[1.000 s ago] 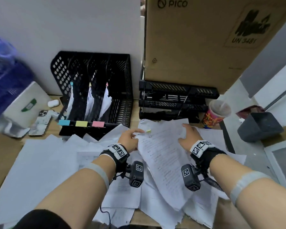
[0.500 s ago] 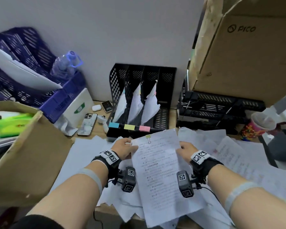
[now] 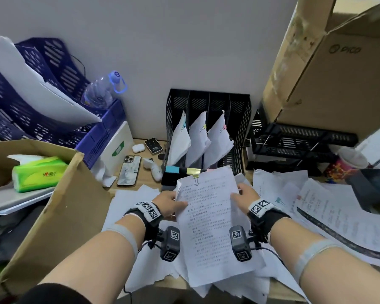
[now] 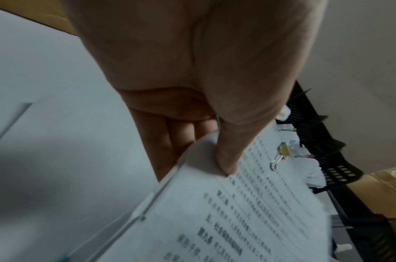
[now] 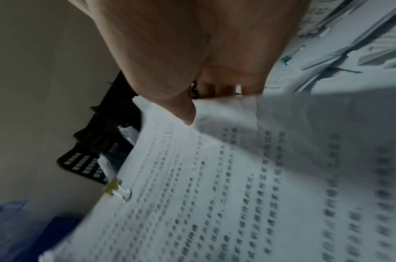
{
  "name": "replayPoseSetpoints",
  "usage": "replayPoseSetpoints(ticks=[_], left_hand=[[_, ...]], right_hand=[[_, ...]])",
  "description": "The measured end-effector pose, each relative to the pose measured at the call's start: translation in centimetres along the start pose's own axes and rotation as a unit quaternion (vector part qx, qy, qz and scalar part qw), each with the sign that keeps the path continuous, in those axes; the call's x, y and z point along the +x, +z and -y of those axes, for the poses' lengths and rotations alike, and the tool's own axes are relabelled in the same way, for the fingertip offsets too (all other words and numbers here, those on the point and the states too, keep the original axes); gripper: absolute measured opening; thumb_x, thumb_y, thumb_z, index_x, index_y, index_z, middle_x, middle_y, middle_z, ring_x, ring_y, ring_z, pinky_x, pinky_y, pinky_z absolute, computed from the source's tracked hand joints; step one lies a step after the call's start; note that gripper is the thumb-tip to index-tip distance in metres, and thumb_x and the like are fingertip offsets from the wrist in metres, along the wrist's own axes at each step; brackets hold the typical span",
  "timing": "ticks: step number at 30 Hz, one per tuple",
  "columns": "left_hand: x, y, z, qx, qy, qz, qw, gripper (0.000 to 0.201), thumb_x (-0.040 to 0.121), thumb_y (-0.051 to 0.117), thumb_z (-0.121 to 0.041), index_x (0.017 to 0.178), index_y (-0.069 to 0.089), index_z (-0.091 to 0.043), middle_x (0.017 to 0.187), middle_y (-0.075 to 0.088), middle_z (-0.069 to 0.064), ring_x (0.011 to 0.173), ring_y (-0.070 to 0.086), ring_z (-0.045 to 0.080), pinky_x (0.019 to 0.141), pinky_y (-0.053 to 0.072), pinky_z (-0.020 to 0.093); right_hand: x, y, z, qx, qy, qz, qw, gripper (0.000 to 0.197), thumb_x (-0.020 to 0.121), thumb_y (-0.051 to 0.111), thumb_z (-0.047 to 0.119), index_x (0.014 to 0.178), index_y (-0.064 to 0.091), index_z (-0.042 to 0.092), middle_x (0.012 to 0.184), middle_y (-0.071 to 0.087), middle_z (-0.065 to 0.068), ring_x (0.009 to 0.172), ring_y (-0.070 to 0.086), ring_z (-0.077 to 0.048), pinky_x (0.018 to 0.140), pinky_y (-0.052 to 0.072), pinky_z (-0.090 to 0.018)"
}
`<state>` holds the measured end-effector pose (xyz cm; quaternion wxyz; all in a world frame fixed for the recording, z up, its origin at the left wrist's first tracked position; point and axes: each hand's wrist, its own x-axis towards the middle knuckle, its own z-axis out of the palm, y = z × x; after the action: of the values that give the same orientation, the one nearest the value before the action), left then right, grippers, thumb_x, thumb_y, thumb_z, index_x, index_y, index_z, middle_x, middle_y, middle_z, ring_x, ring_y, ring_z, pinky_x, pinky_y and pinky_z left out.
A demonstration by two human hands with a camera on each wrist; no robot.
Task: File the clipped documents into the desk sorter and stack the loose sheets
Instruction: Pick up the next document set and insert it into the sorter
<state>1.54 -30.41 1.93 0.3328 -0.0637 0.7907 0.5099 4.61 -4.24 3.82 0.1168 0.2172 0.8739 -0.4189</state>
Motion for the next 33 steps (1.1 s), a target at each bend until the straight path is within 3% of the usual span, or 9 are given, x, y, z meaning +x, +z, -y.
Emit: replayPoseSetpoints(ticks=[4, 8, 10, 13, 16, 21, 26, 29, 33], left_hand=[[-0.8, -0.6, -2.9, -0.013, 0.066, -0.032, 0.997, 0.01, 0.087, 0.068, -0.015, 0.097, 0.069, -0.014, 0.103, 0.074, 0.015, 0.094, 0.073, 0.033, 0.081, 0.06, 0.053], [-1.6, -0.2, -7.3, 0.0, 0.168, -0.061, 0.984, 0.012, 0.088, 0.055, -0.002, 0.092, 0.066, -0.007, 0.089, 0.071, 0.011, 0.076, 0.07, 0.023, 0.059, 0.062, 0.033], [-1.8, 0.3, -9.4, 0.033, 0.229, -0.067, 0.97, 0.012, 0.086, 0.056, -0.009, 0.091, 0.067, -0.007, 0.087, 0.071, 0.011, 0.076, 0.069, 0.024, 0.063, 0.062, 0.036], [-2.1, 0.9, -11.6, 0.009, 0.302, -0.029, 0.953, 0.006, 0.085, 0.065, -0.013, 0.082, 0.063, -0.017, 0.083, 0.068, 0.008, 0.078, 0.066, 0.021, 0.068, 0.06, 0.034], [-2.3, 1.1, -13.2, -0.035, 0.318, 0.045, 0.946, 0.034, 0.077, 0.078, -0.041, 0.103, 0.068, -0.021, 0.103, 0.072, 0.003, 0.095, 0.072, 0.02, 0.076, 0.062, 0.036], [1.7, 0.7, -13.1, 0.011, 0.247, -0.045, 0.968, 0.021, 0.094, 0.061, -0.027, 0.112, 0.068, -0.019, 0.1, 0.066, 0.001, 0.089, 0.064, 0.019, 0.077, 0.056, 0.027], [6.5, 1.5, -11.4, 0.212, 0.186, -0.071, 0.957, 0.043, 0.091, 0.058, -0.012, 0.133, 0.063, -0.021, 0.136, 0.06, 0.009, 0.116, 0.061, 0.025, 0.089, 0.039, 0.016], [8.2, 2.1, -11.3, 0.281, 0.128, -0.061, 0.949, 0.054, 0.091, 0.055, -0.016, 0.143, 0.051, -0.028, 0.152, 0.032, 0.018, 0.137, 0.043, 0.034, 0.11, 0.034, 0.029], [9.9, 2.0, -11.6, 0.312, 0.13, -0.093, 0.937, 0.057, 0.081, 0.057, -0.02, 0.137, 0.053, -0.03, 0.153, 0.026, 0.018, 0.131, 0.045, 0.042, 0.112, 0.04, 0.04]], right_hand=[[-1.1, -0.1, 2.2, -0.059, -0.029, -0.159, 0.985, 0.052, 0.075, 0.076, 0.031, 0.111, 0.044, 0.012, 0.112, 0.055, -0.01, 0.1, 0.056, -0.03, 0.085, 0.048, -0.035], [-3.7, 1.1, 6.0, -0.1, -0.044, 0.064, 0.992, 0.094, 0.06, 0.073, 0.07, 0.13, 0.036, 0.02, 0.102, 0.059, -0.004, 0.086, 0.063, -0.023, 0.067, 0.052, -0.032], [-4.0, 1.9, 7.5, -0.152, -0.067, 0.071, 0.984, 0.105, 0.06, 0.068, 0.074, 0.141, 0.023, 0.024, 0.104, 0.064, -0.006, 0.079, 0.066, -0.024, 0.056, 0.052, -0.031], [-3.9, 1.3, 9.4, -0.174, -0.078, 0.005, 0.982, 0.077, 0.077, 0.058, 0.039, 0.142, 0.017, 0.032, 0.094, 0.066, -0.011, 0.065, 0.07, -0.028, 0.052, 0.059, -0.036], [-3.7, -1.6, 11.0, -0.193, -0.08, -0.062, 0.976, 0.055, 0.083, 0.045, 0.017, 0.137, 0.033, 0.021, 0.101, 0.064, -0.013, 0.073, 0.069, -0.033, 0.06, 0.061, -0.042], [-3.6, -7.1, 12.9, -0.108, -0.11, -0.165, 0.974, 0.03, 0.093, 0.043, 0.012, 0.12, 0.052, 0.006, 0.111, 0.066, -0.021, 0.098, 0.064, -0.041, 0.085, 0.054, -0.043], [-1.7, -9.9, 14.3, 0.039, -0.174, -0.166, 0.97, 0.03, 0.085, 0.045, 0.022, 0.106, 0.06, 0.006, 0.101, 0.069, -0.016, 0.096, 0.063, -0.037, 0.093, 0.051, -0.047], [-0.1, -10.1, 14.7, 0.085, -0.187, -0.13, 0.97, 0.028, 0.086, 0.048, 0.023, 0.107, 0.063, 0.01, 0.1, 0.071, -0.008, 0.095, 0.065, -0.028, 0.094, 0.052, -0.042], [1.8, -9.6, 14.4, 0.108, -0.186, -0.077, 0.974, 0.026, 0.091, 0.053, 0.014, 0.114, 0.065, 0.007, 0.109, 0.071, -0.007, 0.103, 0.065, -0.024, 0.095, 0.05, -0.033]])
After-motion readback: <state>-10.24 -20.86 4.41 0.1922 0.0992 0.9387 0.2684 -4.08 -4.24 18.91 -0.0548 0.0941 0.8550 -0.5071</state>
